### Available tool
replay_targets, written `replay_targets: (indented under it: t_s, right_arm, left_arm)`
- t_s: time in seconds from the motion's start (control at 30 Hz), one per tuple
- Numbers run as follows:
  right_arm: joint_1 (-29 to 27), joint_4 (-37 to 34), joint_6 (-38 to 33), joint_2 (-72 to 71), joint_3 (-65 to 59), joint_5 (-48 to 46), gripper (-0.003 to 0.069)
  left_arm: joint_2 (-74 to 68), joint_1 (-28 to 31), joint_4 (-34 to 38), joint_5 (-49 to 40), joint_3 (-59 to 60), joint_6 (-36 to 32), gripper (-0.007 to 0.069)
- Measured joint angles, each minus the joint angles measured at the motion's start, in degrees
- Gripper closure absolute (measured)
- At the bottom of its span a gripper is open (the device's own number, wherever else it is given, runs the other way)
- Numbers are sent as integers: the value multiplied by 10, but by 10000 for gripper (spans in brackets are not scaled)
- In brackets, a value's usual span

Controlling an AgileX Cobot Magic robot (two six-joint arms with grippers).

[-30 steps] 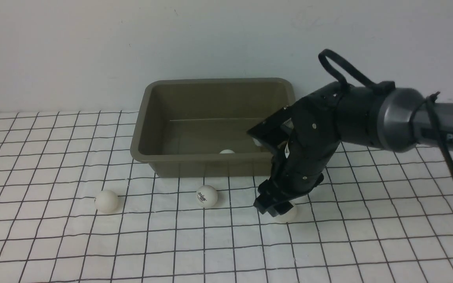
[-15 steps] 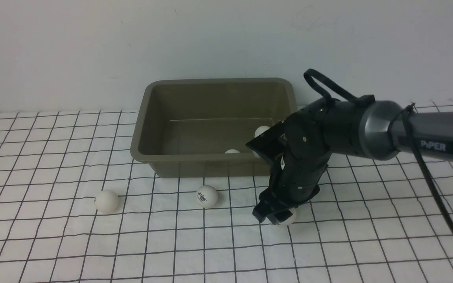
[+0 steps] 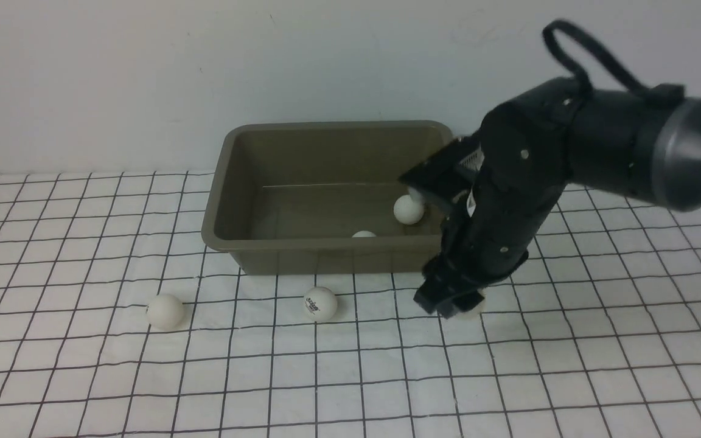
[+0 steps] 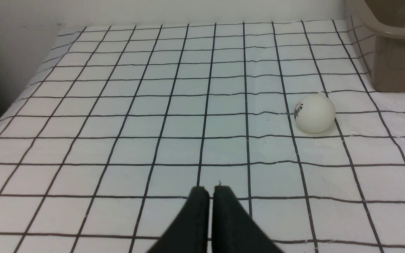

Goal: Put the table tennis balls into the box on the white checkered tablecloth.
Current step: 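Reach for and grasp a ping pong ball on the table, then release the ping pong ball into the bin and lift the gripper away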

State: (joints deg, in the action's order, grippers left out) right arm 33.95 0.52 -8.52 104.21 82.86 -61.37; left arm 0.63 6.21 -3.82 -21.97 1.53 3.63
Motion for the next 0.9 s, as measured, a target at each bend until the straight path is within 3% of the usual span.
replay_targets:
  t_s: [0.23,0.57,0.9]
  right_arm:
    - [0,43,5,15,98,83,298]
    - [0,96,17,223,299,110,298]
    - [0,112,17,273,321,107,298]
  left_arm:
    - [0,0,0,0,0,0,625]
    - [0,0,0,0,0,0,625]
    - [0,0,0,0,0,0,625]
